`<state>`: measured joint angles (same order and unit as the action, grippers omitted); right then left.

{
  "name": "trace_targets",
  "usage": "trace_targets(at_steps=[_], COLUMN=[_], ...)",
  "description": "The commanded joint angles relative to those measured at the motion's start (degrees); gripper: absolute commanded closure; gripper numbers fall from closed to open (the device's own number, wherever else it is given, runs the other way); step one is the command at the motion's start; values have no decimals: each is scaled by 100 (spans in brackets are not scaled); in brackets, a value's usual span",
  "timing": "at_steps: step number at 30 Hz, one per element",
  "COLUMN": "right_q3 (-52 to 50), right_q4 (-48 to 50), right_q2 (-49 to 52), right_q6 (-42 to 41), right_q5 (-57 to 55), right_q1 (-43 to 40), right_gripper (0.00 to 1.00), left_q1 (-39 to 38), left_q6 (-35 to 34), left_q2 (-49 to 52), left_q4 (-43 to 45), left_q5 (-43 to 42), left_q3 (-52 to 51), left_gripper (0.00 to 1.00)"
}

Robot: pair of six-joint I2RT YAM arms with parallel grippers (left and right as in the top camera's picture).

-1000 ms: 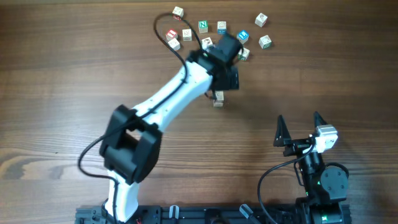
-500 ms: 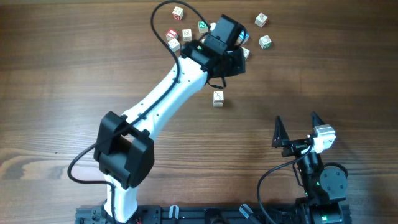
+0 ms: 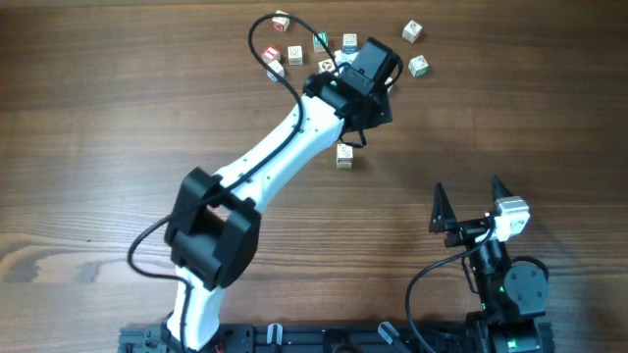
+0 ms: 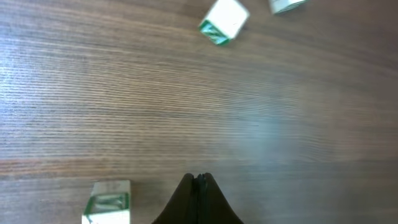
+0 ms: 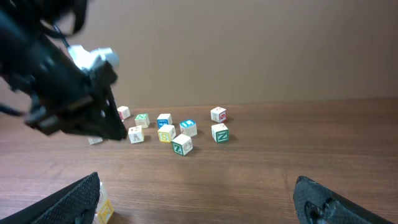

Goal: Form a tower
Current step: 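Move the left gripper to the cluster and grasp the soccer-ball block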

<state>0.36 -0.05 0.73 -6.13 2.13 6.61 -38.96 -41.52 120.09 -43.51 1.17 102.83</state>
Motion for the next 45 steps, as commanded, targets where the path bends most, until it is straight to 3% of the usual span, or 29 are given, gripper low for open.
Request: trace_targets(at_steps=[1,9,17,25,27,36,45], right_q3=[-7,-7,-7,-7,-7,-7,-7], right_q4=[11,11,11,11,13,13,11], right_q2=[-31,-31,-31,-31,-31,-31,-31], right_q6=[9,11,13,11,11,11,11], right_q5=[74,74,74,74,74,72,72], right_q1=[24,24,24,24,24,24,24], right_gripper=[0,0,0,0,0,0,0], left_q1=[90,389,588,529,575,702,901], left_q6=[-96,-101,-885,-922,-1655,-4411,-4435], left_q2=[282,369,535,588,588,597,595], left_q4=[-26,-267,-879,-1141,-1172,-1569,-1207], left_q5=[330,645,1032,1408,2011,2124,599], left_q3=[48,48,46,26,26,-520,-544], left_gripper=[96,96,96,96,96,96,96])
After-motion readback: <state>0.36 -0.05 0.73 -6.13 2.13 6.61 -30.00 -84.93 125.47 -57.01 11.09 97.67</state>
